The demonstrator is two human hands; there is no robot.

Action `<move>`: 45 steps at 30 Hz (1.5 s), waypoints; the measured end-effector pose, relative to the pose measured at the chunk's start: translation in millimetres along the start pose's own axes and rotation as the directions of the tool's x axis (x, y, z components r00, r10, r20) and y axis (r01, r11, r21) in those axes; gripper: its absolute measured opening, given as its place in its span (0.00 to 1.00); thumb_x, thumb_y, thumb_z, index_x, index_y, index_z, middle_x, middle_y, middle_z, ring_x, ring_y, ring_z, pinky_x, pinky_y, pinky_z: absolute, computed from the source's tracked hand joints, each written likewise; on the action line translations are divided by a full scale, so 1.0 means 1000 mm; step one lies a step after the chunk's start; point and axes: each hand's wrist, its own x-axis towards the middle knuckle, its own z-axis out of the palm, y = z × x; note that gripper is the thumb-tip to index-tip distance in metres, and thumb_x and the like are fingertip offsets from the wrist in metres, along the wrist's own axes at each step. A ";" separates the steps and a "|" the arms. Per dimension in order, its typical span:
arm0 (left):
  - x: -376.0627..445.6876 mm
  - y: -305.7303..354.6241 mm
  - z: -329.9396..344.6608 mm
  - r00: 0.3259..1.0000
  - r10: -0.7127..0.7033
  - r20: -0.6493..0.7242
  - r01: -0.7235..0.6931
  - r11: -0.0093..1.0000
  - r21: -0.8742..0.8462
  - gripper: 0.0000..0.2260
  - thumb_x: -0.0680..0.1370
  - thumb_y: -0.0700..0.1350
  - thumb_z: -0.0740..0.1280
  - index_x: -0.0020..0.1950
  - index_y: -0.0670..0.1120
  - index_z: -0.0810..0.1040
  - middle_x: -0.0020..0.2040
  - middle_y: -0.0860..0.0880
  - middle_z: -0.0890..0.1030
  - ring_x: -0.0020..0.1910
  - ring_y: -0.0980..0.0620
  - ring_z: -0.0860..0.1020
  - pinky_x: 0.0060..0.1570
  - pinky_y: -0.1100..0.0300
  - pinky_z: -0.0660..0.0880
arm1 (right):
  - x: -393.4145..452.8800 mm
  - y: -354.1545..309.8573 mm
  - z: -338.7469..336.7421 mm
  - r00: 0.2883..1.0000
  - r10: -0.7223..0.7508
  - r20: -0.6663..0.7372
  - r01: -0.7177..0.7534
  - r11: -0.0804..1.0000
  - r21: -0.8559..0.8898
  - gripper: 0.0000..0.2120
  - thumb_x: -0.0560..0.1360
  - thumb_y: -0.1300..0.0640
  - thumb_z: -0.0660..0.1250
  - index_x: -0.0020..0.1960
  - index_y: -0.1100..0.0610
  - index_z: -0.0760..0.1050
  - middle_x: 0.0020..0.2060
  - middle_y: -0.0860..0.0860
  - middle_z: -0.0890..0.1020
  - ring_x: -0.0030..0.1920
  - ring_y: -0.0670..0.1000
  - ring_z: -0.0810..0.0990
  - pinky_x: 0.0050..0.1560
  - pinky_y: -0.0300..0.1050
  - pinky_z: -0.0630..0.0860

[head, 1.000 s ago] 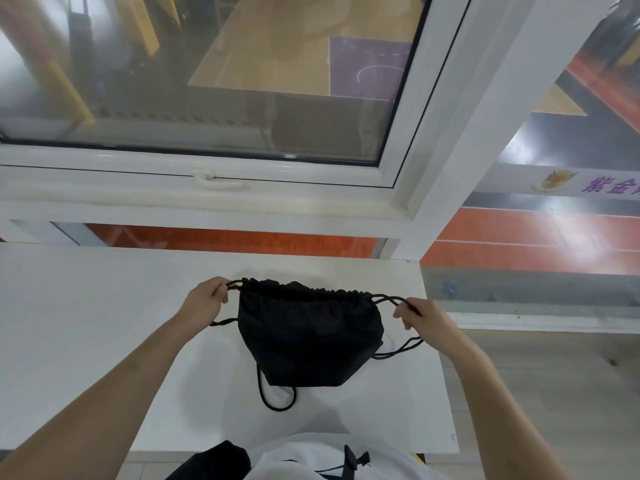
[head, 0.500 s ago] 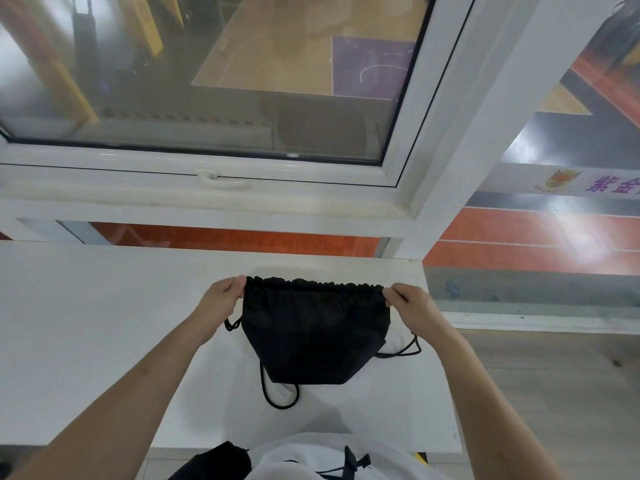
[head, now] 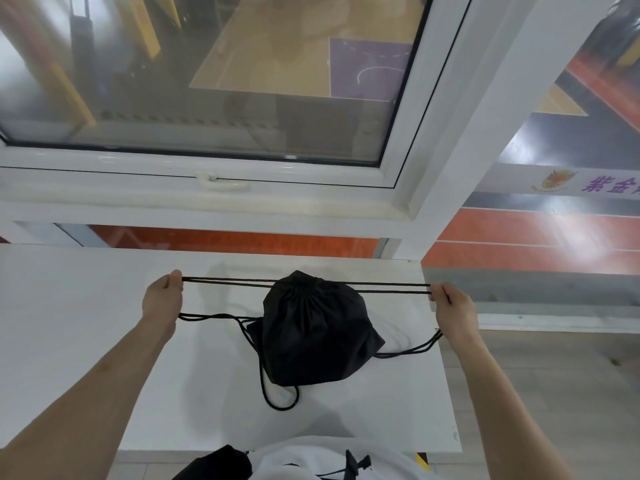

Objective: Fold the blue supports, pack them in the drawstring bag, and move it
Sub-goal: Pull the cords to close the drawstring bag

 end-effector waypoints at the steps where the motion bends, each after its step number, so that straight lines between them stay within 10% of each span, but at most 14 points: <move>1: 0.001 -0.001 0.001 1.000 -0.022 0.011 0.022 1.000 -0.018 0.17 0.81 0.53 0.59 0.37 0.45 0.69 0.33 0.46 0.65 0.33 0.46 0.62 0.35 0.54 0.59 | 0.000 -0.001 0.002 1.000 0.002 0.015 -0.002 1.000 -0.002 0.17 0.85 0.53 0.59 0.40 0.57 0.75 0.36 0.50 0.80 0.37 0.54 0.74 0.36 0.46 0.67; 9: -0.008 -0.017 0.015 0.994 0.019 0.109 -0.021 1.000 0.013 0.18 0.79 0.57 0.60 0.38 0.44 0.72 0.36 0.46 0.69 0.35 0.45 0.64 0.38 0.52 0.62 | -0.013 -0.005 0.015 0.985 -0.027 0.171 0.023 0.999 0.021 0.16 0.85 0.54 0.61 0.41 0.59 0.76 0.29 0.46 0.73 0.30 0.49 0.68 0.33 0.45 0.62; 15: -0.031 -0.024 0.030 0.870 -0.032 0.492 -0.248 0.834 0.493 0.20 0.83 0.57 0.58 0.43 0.47 0.82 0.36 0.44 0.78 0.38 0.41 0.79 0.37 0.56 0.72 | -0.018 -0.002 0.039 0.945 -0.029 0.326 0.071 0.991 -0.118 0.14 0.81 0.52 0.63 0.39 0.55 0.77 0.35 0.48 0.80 0.39 0.55 0.76 0.40 0.46 0.70; 20: -0.044 -0.023 0.042 0.771 -0.056 0.634 -0.454 0.651 0.609 0.19 0.85 0.58 0.56 0.64 0.48 0.80 0.53 0.45 0.83 0.53 0.46 0.80 0.51 0.56 0.75 | -0.025 -0.025 0.063 0.910 -0.171 0.378 0.272 0.933 -0.234 0.21 0.82 0.50 0.66 0.72 0.57 0.75 0.68 0.52 0.77 0.69 0.54 0.75 0.70 0.45 0.68; 27: -0.046 0.001 0.054 0.781 0.079 0.620 -0.554 0.546 0.628 0.20 0.85 0.58 0.52 0.74 0.55 0.71 0.68 0.48 0.75 0.65 0.47 0.76 0.61 0.50 0.73 | -0.043 -0.112 0.129 0.710 -0.526 0.468 0.672 0.705 -0.228 0.31 0.80 0.38 0.64 0.77 0.51 0.65 0.76 0.51 0.68 0.76 0.54 0.64 0.75 0.55 0.67; 37: -0.067 -0.003 0.040 0.850 0.180 0.495 -0.496 0.592 0.636 0.19 0.85 0.55 0.53 0.75 0.54 0.69 0.68 0.48 0.74 0.63 0.46 0.76 0.56 0.50 0.76 | -0.049 -0.141 0.179 0.658 -0.353 0.665 0.742 0.457 -0.491 0.35 0.77 0.40 0.70 0.77 0.53 0.62 0.69 0.56 0.72 0.68 0.59 0.73 0.66 0.57 0.72; 45: -0.104 0.004 0.015 0.927 0.213 0.308 -0.371 0.632 0.681 0.20 0.85 0.56 0.53 0.75 0.52 0.68 0.69 0.48 0.73 0.66 0.46 0.75 0.59 0.47 0.76 | -0.054 -0.170 0.144 0.561 -0.423 0.712 0.798 0.507 -0.328 0.25 0.80 0.46 0.69 0.72 0.57 0.70 0.66 0.54 0.73 0.66 0.57 0.73 0.64 0.54 0.75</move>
